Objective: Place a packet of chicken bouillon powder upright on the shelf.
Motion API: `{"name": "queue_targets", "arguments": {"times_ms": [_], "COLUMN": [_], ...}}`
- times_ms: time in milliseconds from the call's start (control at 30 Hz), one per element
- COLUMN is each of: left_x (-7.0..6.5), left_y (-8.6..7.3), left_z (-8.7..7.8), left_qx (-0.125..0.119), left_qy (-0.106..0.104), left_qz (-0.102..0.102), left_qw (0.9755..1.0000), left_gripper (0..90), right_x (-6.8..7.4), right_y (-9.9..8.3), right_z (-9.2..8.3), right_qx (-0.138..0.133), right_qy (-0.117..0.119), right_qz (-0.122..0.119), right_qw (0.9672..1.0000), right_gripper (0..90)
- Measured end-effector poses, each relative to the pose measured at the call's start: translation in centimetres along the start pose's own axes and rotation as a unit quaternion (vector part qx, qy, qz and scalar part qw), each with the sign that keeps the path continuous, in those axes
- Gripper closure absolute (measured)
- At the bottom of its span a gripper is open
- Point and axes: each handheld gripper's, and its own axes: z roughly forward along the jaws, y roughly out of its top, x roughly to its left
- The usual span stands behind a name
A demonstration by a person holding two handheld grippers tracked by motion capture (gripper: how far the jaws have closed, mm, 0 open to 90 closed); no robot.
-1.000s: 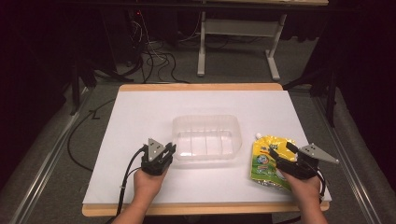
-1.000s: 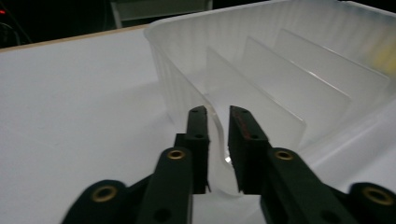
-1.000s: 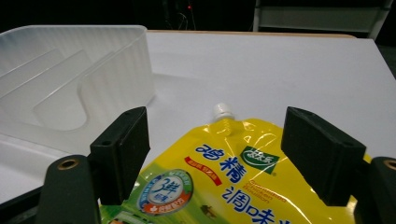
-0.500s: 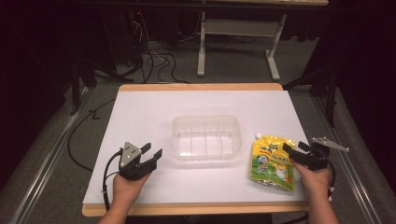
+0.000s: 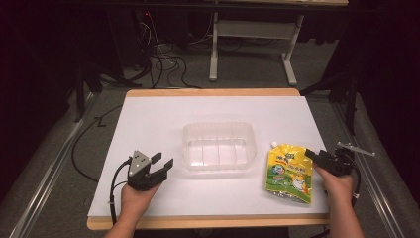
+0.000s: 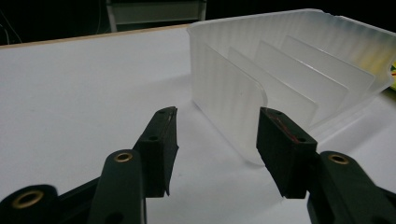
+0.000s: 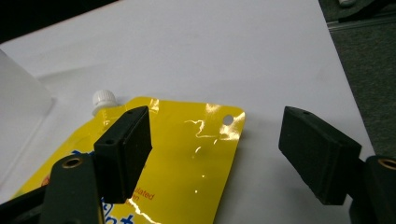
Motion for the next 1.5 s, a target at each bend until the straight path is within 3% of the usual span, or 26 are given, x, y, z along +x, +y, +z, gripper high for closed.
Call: {"name": "queue_targets", "arguments": {"times_ms": [367, 500, 600, 633, 700, 867, 900, 933, 967, 1033, 1333, 1500], "left_x": [-0.4, -0.5, -0.7, -0.8, -0.9, -1.1, -1.2, -1.2, -1.2, -1.2, -1.3, -1.3], "left_y": [-0.2, -0.3, -0.3, -0.3, -0.4, -0.4, -0.4, -0.4, -0.4, -0.4, -0.5, -0.5], "left_z": [0.0, 0.1, 0.2, 0.2, 0.2, 0.3, 0.3, 0.3, 0.3, 0.3, 0.5, 0.6], "left_qx": [0.004, 0.005, 0.006, 0.007, 0.007, 0.01, 0.01, 0.011, 0.011, 0.012, 0.014, 0.017], "left_qy": [-0.003, -0.004, -0.005, -0.007, -0.006, -0.007, -0.007, -0.006, -0.006, -0.006, -0.008, -0.009], "left_qz": [0.005, 0.009, 0.012, 0.017, 0.02, 0.031, 0.033, 0.036, 0.036, 0.037, 0.039, 0.04], "left_qw": [1.0, 0.9999, 0.9999, 0.9998, 0.9998, 0.9994, 0.9994, 0.9993, 0.9993, 0.9992, 0.9991, 0.999], "left_gripper": [48.7, 48.8, 48.9, 49.0, 49.0, 49.1, 49.1, 49.1, 49.2, 49.1, 49.2, 49.2], "right_x": [-0.3, -0.5, -0.6, -0.7, -0.7, -0.3, -0.3, -0.2, -0.2, -0.2, 0.5, 2.1], "right_y": [0.3, 0.3, 0.3, 0.2, 0.2, 0.0, 0.0, -0.1, -0.1, -0.1, 0.1, 1.0], "right_z": [1.4, 1.6, 1.6, 1.5, 1.5, 1.6, 1.6, 1.5, 1.5, 1.3, -0.1, -1.9], "right_qx": [0.032, 0.046, 0.052, 0.055, 0.058, 0.078, 0.078, 0.073, 0.073, 0.067, 0.036, -0.002], "right_qy": [0.021, 0.049, 0.053, 0.057, 0.058, 0.06, 0.06, 0.067, 0.067, 0.071, 0.086, 0.095], "right_qz": [0.019, 0.031, 0.035, 0.041, 0.041, 0.026, 0.026, 0.02, 0.02, 0.011, -0.005, -0.029], "right_qw": [0.9991, 0.9972, 0.9966, 0.996, 0.9958, 0.9948, 0.9948, 0.9949, 0.9949, 0.9952, 0.9956, 0.995], "right_gripper": [34.1, 38.9, 40.8, 46.4, 48.6, 70.1, 70.1, 79.8, 79.8, 88.7, 90.0, 90.0]}}
